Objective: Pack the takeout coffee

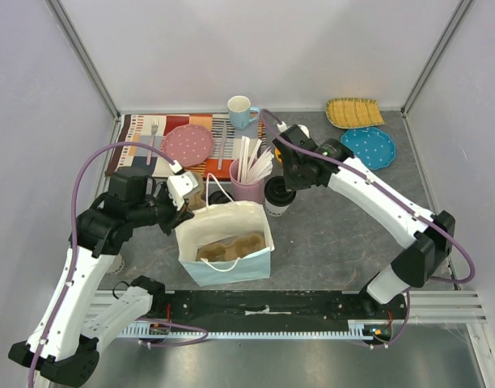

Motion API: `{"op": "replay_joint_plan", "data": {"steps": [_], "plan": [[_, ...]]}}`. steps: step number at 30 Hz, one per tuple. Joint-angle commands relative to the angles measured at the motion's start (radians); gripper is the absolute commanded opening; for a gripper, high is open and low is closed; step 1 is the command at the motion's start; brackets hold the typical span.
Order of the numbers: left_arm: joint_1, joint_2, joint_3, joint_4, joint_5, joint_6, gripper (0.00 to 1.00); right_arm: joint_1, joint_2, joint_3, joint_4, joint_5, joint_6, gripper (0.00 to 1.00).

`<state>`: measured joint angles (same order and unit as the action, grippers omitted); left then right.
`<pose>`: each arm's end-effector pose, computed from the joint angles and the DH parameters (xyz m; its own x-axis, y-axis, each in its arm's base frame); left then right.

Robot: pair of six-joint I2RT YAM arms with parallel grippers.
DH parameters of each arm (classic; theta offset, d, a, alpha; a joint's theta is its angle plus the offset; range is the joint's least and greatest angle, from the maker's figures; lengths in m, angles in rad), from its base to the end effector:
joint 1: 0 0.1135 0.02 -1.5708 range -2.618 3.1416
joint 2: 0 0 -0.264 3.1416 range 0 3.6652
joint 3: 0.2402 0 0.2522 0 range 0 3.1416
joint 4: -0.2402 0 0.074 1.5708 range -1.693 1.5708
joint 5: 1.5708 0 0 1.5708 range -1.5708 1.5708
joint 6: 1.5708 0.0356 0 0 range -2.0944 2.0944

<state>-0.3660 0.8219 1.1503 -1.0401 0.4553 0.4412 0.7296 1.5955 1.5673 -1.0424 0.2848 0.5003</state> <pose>0.1186 -0.0622 0.3734 -0.2814 0.5186 -0.8074 0.8322 0.5508 0.0637 0.2489 0.2091 0.3356 -0.8326 -0.1269 -0.5391 -0.1594 0.9871 0.0137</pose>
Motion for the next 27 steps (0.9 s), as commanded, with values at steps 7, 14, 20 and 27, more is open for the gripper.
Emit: {"op": "replay_joint_plan", "data": {"steps": [7,14,20,27], "plan": [[0.006,0.005,-0.009,0.060,0.056,-0.012,0.02,0.004,-0.204,0.201,-0.142,-0.053,-0.022,0.00],[0.004,0.023,-0.004,0.080,0.056,-0.007,0.02,0.004,-0.293,0.293,-0.130,-0.139,-0.052,0.00],[0.004,0.040,-0.001,0.087,0.052,-0.007,0.02,0.004,-0.313,0.404,-0.114,-0.251,-0.062,0.00],[0.004,0.048,-0.003,0.094,0.046,-0.007,0.02,0.008,-0.289,0.428,-0.044,-0.436,-0.057,0.00]]}}
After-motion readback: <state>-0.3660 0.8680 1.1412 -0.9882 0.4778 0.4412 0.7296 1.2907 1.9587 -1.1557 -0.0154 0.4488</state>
